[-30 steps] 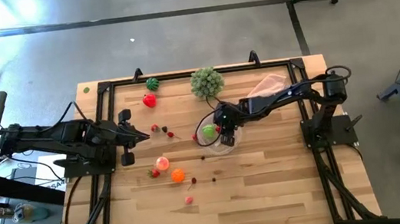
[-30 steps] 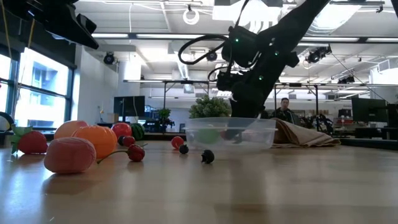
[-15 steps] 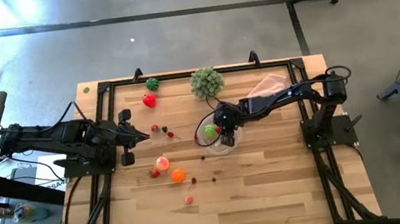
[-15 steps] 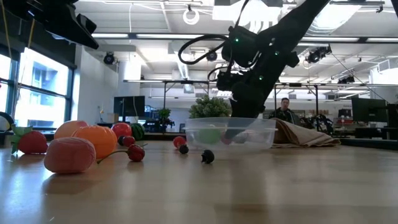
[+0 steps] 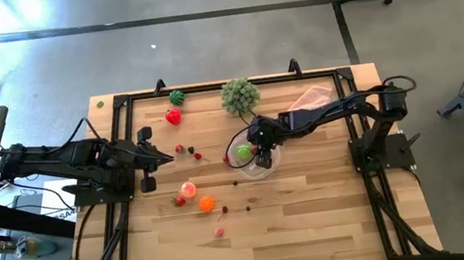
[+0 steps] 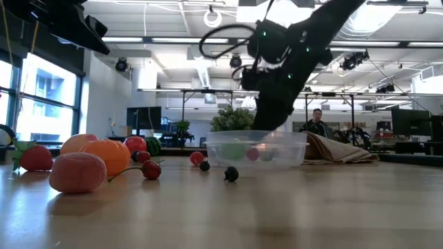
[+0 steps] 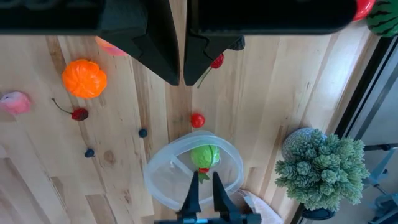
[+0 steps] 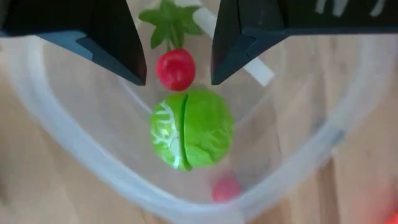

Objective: Pick and placing Produce into tupperware
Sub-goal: Put the bottom blueberry into the container

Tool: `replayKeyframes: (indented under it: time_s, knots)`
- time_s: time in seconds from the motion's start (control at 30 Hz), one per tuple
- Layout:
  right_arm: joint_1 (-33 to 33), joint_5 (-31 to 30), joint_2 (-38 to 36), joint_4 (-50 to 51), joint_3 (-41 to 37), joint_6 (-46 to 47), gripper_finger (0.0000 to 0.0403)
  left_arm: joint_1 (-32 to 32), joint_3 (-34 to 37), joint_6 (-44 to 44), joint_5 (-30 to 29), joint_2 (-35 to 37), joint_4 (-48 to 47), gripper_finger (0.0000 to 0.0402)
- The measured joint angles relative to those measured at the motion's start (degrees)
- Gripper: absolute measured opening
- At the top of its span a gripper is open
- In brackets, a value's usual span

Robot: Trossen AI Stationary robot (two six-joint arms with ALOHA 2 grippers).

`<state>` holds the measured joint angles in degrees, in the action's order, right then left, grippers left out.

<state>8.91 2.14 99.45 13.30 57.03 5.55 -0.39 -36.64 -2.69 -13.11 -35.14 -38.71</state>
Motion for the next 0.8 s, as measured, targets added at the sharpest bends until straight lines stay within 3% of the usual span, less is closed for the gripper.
replayKeyframes:
  time_s: [0.23,0.43,0.63,0.8]
  knots:
    - [-2.54,0.46,-5.77,7.20,5.24,0.62,0.0174,0.00,0.00,0.00,-0.01,0.00,0.01,0.0014]
    - [-10.08,-0.56,-13.53,8.96,5.88,3.17,0.0174,0.01,0.00,-0.01,0.01,0.02,-0.01,0.0014]
    - [-24.80,-14.66,-18.76,10.92,5.84,6.84,0.0174,-0.01,0.00,0.00,0.00,0.02,-0.01,0.0014]
    - [-38.51,-26.25,-15.82,11.92,5.84,16.50,0.0174,-0.01,0.00,0.01,-0.01,0.00,0.00,0.0014]
